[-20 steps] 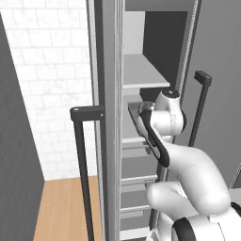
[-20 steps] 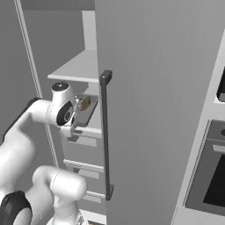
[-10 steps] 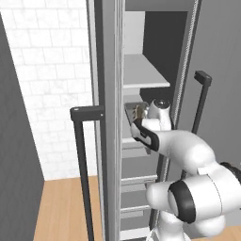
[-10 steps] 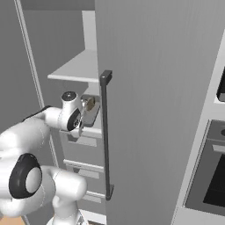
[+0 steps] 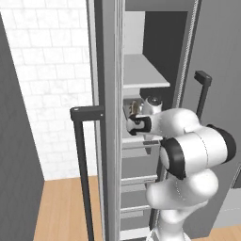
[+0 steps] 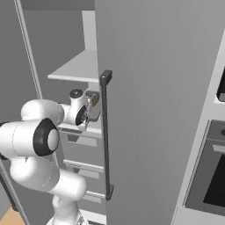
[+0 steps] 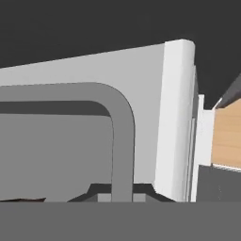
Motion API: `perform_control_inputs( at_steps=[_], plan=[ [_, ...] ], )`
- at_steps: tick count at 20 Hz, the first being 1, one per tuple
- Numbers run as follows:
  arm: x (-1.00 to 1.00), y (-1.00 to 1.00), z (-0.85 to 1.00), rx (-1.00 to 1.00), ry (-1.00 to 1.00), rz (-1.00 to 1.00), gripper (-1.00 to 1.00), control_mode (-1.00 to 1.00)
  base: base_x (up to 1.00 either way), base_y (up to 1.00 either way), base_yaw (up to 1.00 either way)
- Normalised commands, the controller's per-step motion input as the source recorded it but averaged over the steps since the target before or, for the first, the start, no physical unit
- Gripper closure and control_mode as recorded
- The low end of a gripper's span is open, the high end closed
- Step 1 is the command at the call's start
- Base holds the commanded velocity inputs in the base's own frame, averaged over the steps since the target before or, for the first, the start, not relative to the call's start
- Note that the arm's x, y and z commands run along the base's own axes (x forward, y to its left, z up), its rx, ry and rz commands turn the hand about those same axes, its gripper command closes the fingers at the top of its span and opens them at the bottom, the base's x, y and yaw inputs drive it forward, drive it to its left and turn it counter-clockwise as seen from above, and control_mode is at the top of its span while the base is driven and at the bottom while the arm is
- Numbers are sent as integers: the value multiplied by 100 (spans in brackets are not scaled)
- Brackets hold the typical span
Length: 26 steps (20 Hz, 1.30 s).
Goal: Take the meat container that has the fish and place it on the second highest rack of the freezer. Then take the vegetable container that has the onion and lime and place it on the highest rack of the freezer.
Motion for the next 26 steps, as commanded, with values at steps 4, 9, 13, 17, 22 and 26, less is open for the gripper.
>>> perform_control_inputs(
  at_steps=[4,9,13,17,22,26],
  plan=[
    [56,0,-37,0,0,0,100,-100,0,0,0],
    [47,0,-28,0,0,0,100,-100,0,0,0],
    [61,0,0,0,0,0,100,-100,0,0,0],
    [55,0,-13,0,0,0,100,-100,0,0,0],
    [11,0,-11,-1,-1,0,100,-100,0,0,0],
    [0,0,0,0,0,0,100,-100,0,0,0]
  ],
)
